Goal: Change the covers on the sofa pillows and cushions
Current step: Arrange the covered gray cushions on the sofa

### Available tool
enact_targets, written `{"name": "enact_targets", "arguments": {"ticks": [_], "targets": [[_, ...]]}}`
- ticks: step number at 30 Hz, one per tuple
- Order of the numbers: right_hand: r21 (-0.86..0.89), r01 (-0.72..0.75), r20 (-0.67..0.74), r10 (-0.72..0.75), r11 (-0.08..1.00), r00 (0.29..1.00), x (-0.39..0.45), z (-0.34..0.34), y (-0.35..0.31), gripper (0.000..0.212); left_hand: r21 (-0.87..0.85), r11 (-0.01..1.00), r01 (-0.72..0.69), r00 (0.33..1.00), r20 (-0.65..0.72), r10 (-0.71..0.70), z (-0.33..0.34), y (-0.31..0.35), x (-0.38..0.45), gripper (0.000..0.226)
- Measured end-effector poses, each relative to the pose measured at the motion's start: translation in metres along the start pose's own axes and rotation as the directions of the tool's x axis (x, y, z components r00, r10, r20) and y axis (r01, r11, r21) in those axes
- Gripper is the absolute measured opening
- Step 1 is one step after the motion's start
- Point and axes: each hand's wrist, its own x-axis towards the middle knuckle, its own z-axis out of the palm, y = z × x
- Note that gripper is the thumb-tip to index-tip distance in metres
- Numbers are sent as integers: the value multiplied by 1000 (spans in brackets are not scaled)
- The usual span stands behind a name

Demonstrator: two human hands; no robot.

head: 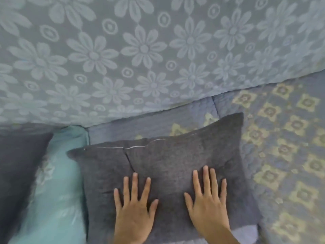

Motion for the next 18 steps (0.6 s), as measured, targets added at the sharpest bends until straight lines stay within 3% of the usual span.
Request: {"name": "enact_targets", "arguments": {"ticks": [3,7,13,16,18], "targets": [[11,1,2,-2,1000,1000,11,16,-11,77,39,999,-5,1000,-29,6,10,-3,35,72],[8,-11,-33,12,1000,999,87,15,-21,78,71,995,-65,997,-28,67,-11,-9,100,71],[46,-101,-98,105,994,990,195,-5,-6,73,147,989,-33,971,-232,66,-85,34,186,66],[87,-82,-126,93,993,988,150,-20,6,68,132,983,-130,939,-302,165,-73,26,138,64],[150,-57,-33,62,987,998,75,-22,-4,70,153,961,-229,948,-189,256,-47,-5,83,67]]}}
